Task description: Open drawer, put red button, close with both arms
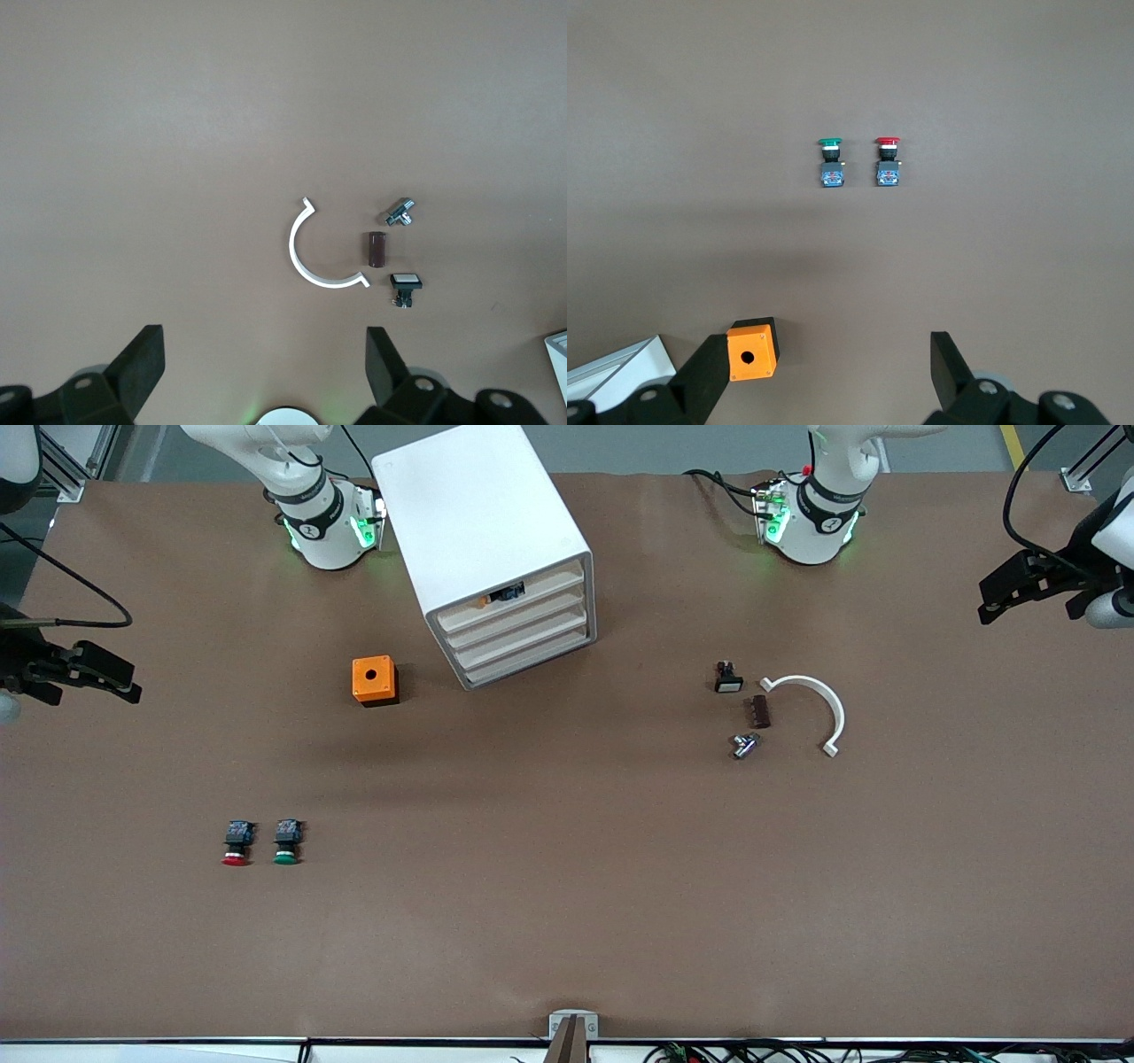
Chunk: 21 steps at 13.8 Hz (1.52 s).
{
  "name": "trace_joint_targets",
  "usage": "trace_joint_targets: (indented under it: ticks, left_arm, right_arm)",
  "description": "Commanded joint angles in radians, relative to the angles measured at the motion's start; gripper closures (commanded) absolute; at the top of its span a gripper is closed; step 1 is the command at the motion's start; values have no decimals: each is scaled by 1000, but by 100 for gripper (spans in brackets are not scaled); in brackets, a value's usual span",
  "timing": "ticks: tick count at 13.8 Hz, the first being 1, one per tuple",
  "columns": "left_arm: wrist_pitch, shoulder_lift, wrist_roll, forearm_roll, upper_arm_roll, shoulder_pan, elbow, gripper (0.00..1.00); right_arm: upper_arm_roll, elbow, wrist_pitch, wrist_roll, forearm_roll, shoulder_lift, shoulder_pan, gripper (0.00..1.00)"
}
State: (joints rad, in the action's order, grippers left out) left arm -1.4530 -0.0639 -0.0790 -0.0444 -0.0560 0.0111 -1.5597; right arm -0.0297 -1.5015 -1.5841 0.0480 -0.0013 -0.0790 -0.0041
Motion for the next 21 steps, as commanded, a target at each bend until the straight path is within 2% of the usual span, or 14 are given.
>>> trace_joint_targets:
  ticks: [1, 6, 13, 16, 20, 21]
  left_arm:
    - [14, 58, -4, 58, -7, 3, 23, 0]
    - [6, 202, -137, 144, -21, 24, 23, 0]
    - [-29, 429, -744, 251, -25, 197, 33, 0]
    - [-95, 515, -1023, 349, -24, 277, 33, 0]
    - [-96, 591, -1166, 376, -24, 331, 58, 0]
    - [-96, 604, -1205, 371, -24, 345, 58, 0]
  right_arm:
    - [5, 4, -1, 7, -22, 4, -2, 0]
    - [4, 4, -8, 7, -20, 4, -2, 0]
    - [-3, 4, -5, 7, -19, 5, -11, 0]
    - [-3, 3, 0, 7, -20, 2, -11, 0]
    - [-4, 0, -7, 7, -31, -30, -20, 0]
    - [-3, 0, -20, 7, -76, -50, -20, 0]
